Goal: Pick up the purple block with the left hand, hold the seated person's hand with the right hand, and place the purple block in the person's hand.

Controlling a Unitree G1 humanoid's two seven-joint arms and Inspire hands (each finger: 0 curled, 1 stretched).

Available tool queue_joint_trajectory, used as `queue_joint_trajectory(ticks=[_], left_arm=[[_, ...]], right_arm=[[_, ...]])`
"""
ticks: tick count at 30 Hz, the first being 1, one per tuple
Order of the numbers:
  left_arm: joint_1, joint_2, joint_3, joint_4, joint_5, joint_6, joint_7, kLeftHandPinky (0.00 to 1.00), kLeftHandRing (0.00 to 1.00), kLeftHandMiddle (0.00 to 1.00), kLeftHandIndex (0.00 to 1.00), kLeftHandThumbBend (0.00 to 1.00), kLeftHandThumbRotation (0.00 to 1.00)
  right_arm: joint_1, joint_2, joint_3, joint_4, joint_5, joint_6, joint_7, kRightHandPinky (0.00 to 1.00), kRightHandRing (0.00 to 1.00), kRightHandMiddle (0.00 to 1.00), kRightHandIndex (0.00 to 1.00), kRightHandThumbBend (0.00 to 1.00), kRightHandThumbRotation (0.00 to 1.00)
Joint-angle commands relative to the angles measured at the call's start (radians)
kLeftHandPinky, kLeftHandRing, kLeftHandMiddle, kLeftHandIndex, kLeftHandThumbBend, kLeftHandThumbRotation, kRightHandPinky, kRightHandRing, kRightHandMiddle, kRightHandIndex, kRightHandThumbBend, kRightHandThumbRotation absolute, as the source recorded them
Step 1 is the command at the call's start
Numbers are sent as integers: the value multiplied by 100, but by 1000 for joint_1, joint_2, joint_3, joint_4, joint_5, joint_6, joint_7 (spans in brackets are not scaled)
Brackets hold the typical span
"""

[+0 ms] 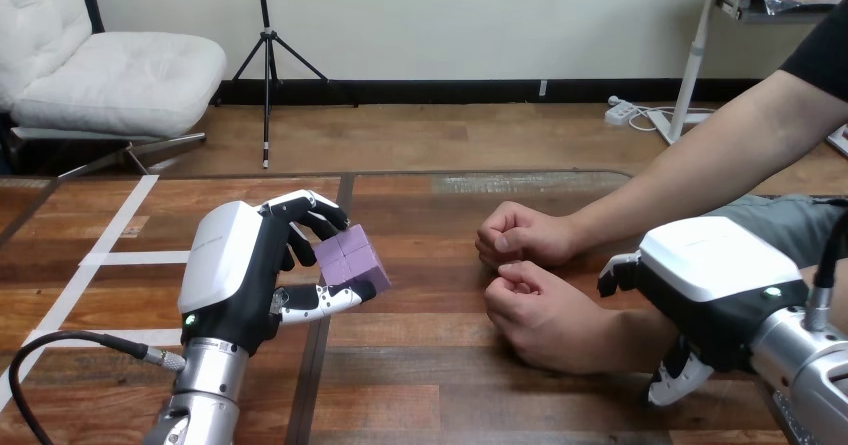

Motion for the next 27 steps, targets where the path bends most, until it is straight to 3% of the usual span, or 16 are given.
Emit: queue_joint_trajectory(ticks=[1,7,27], left_arm=[[-54,4,29,-29,-1,-23,17,33,40,49,55,59,0],[-53,5,30,-32,4,-18,19,34,41,49,55,60,0],[-46,11,38,-39,-1,-32,15,34,41,50,55,60,0]], right_arm=[[-70,-18,22,17,-16,4,3,77,79,79,77,88,5],[-74,-23,37,38,-25,-8,-10,78,79,79,77,87,5],[-84,-18,70,84,-79,39,-5,78,80,80,78,83,10]])
